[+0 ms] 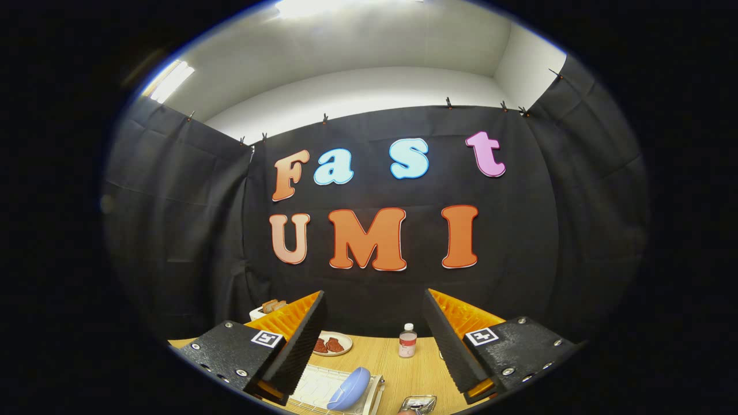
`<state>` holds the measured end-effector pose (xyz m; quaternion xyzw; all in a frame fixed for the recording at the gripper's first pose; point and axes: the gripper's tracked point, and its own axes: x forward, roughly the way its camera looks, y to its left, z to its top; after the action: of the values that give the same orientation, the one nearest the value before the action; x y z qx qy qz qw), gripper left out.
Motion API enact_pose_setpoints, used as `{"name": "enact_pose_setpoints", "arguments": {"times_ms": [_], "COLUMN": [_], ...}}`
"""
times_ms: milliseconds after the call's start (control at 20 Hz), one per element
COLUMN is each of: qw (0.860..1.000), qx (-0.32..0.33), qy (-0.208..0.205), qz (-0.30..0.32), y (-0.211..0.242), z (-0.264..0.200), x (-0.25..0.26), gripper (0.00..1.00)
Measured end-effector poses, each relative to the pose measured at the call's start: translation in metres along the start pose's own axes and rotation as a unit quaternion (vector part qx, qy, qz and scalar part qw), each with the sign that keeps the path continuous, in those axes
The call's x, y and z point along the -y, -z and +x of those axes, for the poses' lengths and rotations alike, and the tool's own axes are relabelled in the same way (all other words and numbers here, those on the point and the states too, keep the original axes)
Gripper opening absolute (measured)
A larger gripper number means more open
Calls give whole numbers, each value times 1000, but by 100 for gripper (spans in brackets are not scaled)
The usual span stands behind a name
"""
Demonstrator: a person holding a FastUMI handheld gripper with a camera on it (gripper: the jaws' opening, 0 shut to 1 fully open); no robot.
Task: Take the plate from the dish rack, then take the spoon from the basket and place it into the plate.
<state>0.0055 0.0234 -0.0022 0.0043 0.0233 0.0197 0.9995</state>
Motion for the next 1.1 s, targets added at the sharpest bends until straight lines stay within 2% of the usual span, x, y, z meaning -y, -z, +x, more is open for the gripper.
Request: {"name": "enact_pose_setpoints", "arguments": {"times_ms": [250, 600, 950, 1100], "qw": [996, 976, 948, 929], "qx": [-84, -206, -311, -364], "qy": [-2, -22, -33, -31], "qz": [36, 69, 62, 51], "y": [46, 114, 184, 220], "z": [8, 27, 45, 48], "x": [-2, -17, -28, -30], "gripper": [99, 98, 94, 91]}}
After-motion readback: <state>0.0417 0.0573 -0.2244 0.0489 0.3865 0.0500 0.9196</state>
